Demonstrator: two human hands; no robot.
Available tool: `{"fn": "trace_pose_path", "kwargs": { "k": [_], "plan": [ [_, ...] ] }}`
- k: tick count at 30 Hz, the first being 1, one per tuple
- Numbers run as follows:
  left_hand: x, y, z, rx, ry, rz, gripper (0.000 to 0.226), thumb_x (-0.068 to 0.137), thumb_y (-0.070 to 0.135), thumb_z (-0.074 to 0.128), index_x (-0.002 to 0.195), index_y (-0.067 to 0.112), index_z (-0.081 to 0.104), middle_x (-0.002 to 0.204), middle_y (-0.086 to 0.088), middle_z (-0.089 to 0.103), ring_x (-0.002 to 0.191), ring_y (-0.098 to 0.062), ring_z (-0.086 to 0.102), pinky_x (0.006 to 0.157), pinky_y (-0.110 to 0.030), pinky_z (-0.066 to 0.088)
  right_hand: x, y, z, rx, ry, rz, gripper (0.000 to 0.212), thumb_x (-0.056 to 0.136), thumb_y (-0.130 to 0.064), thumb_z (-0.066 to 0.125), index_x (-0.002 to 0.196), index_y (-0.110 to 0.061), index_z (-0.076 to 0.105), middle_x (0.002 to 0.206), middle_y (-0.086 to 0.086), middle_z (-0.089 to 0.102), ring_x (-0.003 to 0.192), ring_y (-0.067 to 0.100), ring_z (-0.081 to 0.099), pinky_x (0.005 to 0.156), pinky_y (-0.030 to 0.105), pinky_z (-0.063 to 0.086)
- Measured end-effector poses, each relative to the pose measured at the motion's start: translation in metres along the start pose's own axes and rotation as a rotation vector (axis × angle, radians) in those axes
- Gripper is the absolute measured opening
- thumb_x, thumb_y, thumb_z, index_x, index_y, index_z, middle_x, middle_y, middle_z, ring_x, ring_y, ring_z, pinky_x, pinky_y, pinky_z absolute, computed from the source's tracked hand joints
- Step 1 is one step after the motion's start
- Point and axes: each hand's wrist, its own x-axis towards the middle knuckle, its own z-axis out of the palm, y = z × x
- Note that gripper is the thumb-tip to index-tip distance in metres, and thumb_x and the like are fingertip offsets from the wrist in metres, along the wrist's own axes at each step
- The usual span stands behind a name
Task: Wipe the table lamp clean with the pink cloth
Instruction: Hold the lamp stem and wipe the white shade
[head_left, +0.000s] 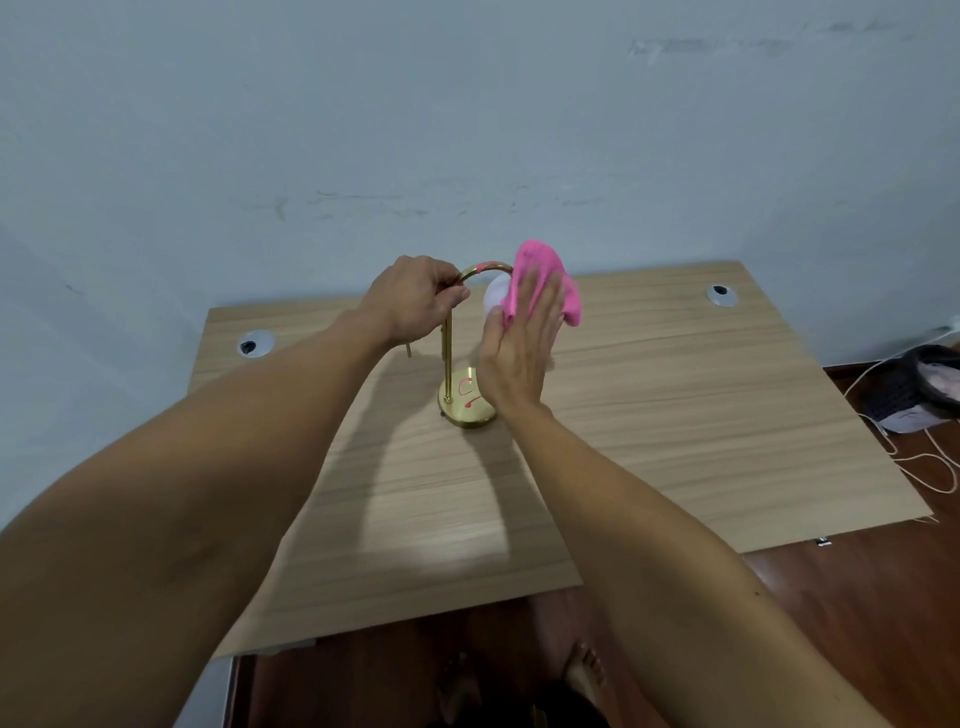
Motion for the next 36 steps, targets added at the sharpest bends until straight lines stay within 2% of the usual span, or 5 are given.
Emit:
{"fn": "trace_pose_path", "kwargs": {
  "k": [14, 22, 28, 32, 36],
  "plan": [
    [0.0, 0.0, 0.001, 0.004, 0.001, 0.004, 0.028, 0.096, 0.035, 0.06, 0.083, 0.013, 0.071, 0.073, -0.008, 0.071, 0.076, -0.03, 0.064, 0.075, -0.045, 0.055, 0.006, 0.002, 0.004, -0.014, 0.009, 0.018, 0.069, 0.104, -0.04, 0.023, 0.166, -0.016, 0.006, 0.173, 0.016, -0.001, 0.16, 0.029, -0.002, 0.129, 0.052, 0.002],
    [0.001, 0.0, 0.003, -0.012, -0.001, -0.013, 0.024, 0.097, 0.033, 0.061, 0.081, 0.017, 0.068, 0.074, -0.007, 0.07, 0.076, -0.031, 0.063, 0.075, -0.043, 0.054, 0.0, 0.02, -0.008, 0.318, 0.05, 0.118, 0.066, 0.101, -0.025, 0.036, 0.163, -0.038, 0.016, 0.169, -0.015, 0.02, 0.154, 0.013, 0.026, 0.124, 0.055, 0.023],
    [-0.001, 0.0, 0.002, -0.01, 0.005, -0.019, 0.028, 0.095, 0.038, 0.059, 0.084, 0.016, 0.07, 0.074, -0.006, 0.071, 0.076, -0.03, 0.065, 0.075, -0.047, 0.056, 0.023, 0.001, -0.009, 0.029, 0.003, -0.106, 0.058, 0.103, -0.025, 0.036, 0.16, -0.01, 0.03, 0.166, 0.01, 0.031, 0.154, 0.031, 0.023, 0.125, 0.055, 0.017],
    [-0.002, 0.002, 0.003, -0.018, 0.008, -0.017, 0.027, 0.097, 0.034, 0.059, 0.084, 0.013, 0.07, 0.075, -0.009, 0.071, 0.077, -0.032, 0.064, 0.076, -0.047, 0.055, 0.001, 0.017, -0.006, 0.22, 0.028, 0.029, 0.059, 0.108, -0.024, 0.035, 0.165, -0.016, 0.019, 0.173, 0.002, 0.017, 0.159, 0.017, 0.011, 0.128, 0.05, 0.014],
    [-0.002, 0.002, 0.003, -0.021, 0.01, -0.026, 0.027, 0.098, 0.033, 0.059, 0.084, 0.012, 0.069, 0.076, -0.01, 0.07, 0.077, -0.032, 0.063, 0.076, -0.046, 0.055, -0.007, 0.026, -0.007, 0.397, 0.095, 0.179, 0.058, 0.102, -0.028, 0.035, 0.16, -0.029, 0.032, 0.163, -0.006, 0.038, 0.148, 0.016, 0.038, 0.122, 0.049, 0.033]
  ]
}}
